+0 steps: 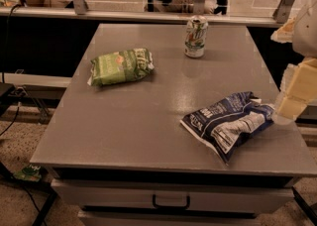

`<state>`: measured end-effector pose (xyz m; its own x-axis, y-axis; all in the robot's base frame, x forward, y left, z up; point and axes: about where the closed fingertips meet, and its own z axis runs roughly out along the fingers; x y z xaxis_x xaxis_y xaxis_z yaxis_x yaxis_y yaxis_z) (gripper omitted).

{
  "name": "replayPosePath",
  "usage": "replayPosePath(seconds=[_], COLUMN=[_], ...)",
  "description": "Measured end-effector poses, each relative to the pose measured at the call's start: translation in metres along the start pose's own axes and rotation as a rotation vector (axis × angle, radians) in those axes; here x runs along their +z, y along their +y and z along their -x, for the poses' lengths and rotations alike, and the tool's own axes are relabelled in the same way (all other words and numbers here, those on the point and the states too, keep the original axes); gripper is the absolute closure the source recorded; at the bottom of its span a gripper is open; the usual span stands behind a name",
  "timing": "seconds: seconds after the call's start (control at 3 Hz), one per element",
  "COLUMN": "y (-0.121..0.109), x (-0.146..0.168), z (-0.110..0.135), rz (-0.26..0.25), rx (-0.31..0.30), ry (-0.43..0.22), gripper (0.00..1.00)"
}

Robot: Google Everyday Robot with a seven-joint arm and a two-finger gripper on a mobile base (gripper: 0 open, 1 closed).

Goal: Knock 7up can over

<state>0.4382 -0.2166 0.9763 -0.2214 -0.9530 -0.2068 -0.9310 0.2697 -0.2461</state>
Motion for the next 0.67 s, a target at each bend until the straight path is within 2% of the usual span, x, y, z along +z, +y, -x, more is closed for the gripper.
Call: replayPosePath(seconds=[0.33, 0.67], y=[0.000, -0.021], x=[0.000, 0.012], z=[0.000, 0.015], rz=[-0.003, -0.001], rx=[0.000, -0.014], ry=[0.000, -0.030], gripper=[0.00, 0.00])
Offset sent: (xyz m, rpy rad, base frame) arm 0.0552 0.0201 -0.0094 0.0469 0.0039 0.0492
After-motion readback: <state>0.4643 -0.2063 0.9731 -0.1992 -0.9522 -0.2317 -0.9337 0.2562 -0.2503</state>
